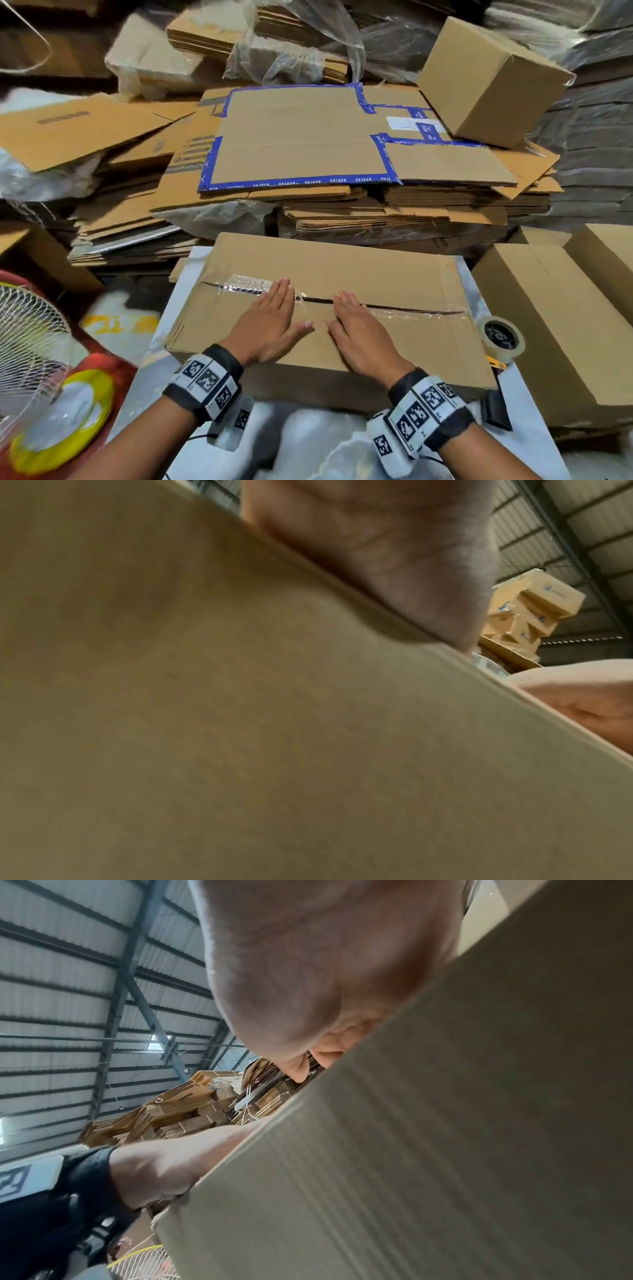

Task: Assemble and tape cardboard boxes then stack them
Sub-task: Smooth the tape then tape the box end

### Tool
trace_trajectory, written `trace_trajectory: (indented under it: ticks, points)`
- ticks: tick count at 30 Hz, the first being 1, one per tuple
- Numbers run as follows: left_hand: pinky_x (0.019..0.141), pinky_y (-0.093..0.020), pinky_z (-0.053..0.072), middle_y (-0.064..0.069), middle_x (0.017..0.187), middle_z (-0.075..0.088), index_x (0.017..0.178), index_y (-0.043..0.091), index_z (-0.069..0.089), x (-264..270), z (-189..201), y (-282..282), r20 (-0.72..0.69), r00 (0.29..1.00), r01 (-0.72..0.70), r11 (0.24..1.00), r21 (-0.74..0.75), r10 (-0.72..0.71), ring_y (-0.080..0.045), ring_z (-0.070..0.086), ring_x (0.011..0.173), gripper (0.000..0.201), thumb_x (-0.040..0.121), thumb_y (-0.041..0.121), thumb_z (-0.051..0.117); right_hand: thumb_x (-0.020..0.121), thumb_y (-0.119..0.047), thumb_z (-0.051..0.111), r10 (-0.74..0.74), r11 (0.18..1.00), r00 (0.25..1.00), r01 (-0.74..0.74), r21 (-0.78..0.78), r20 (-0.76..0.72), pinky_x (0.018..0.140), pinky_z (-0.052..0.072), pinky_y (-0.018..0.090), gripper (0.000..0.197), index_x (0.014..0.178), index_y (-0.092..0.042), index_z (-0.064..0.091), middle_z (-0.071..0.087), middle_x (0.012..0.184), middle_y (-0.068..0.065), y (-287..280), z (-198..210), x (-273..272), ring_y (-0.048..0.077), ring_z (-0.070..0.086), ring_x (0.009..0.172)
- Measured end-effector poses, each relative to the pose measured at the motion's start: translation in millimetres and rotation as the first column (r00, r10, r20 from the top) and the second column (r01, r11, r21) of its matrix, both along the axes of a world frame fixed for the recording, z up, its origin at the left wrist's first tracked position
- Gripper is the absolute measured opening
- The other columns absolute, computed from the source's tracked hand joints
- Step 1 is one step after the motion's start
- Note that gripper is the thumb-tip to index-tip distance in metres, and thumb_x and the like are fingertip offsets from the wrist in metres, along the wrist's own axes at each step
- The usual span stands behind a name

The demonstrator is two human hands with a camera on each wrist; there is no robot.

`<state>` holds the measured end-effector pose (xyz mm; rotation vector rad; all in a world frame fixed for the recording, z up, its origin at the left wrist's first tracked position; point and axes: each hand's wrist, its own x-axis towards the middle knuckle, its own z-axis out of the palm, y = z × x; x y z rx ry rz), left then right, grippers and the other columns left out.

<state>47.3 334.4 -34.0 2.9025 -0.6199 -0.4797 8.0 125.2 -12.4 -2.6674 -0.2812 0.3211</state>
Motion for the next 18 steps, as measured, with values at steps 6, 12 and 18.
trace_trajectory:
  ticks: [6,12,18]
  points:
    - [0.123,-0.035,-0.008,-0.010,0.165,-0.019,0.159,0.009,-0.010,0,4,47,0.028,0.995,-0.100,0.995,0.028,0.099,-0.019,-0.018,0.153,0.100,0.088,0.079,0.001,0.110,-0.040,0.022,0.060,0.998,0.998,-0.060,-0.015,-0.006,0.127,0.004,0.032,0.060,0.161,-0.011,0.012,0.008,0.169,0.004,39,4,6,0.015,0.003,0.156]
    - [0.124,-0.036,-0.006,-0.013,0.166,-0.015,0.160,0.006,-0.008,0,3,73,0.061,0.990,-0.129,0.991,0.029,0.127,-0.021,-0.015,0.154,0.125,0.067,0.089,-0.023,0.110,-0.043,0.019,0.128,0.988,0.991,-0.131,-0.082,-0.039,0.127,0.001,0.039,0.063,0.162,-0.009,0.006,0.000,0.170,0.006,93,5,23,0.018,-0.003,0.156]
    - [0.126,-0.037,-0.005,-0.012,0.166,-0.015,0.159,0.006,-0.007,3,-1,80,0.068,0.983,-0.169,0.985,0.018,0.168,-0.021,-0.014,0.155,0.123,0.070,0.088,-0.020,0.103,-0.061,0.007,0.044,0.979,0.994,-0.063,-0.193,-0.098,0.122,-0.009,0.044,0.075,0.161,-0.013,-0.004,-0.012,0.168,0.002,68,-9,17,0.017,-0.012,0.155]
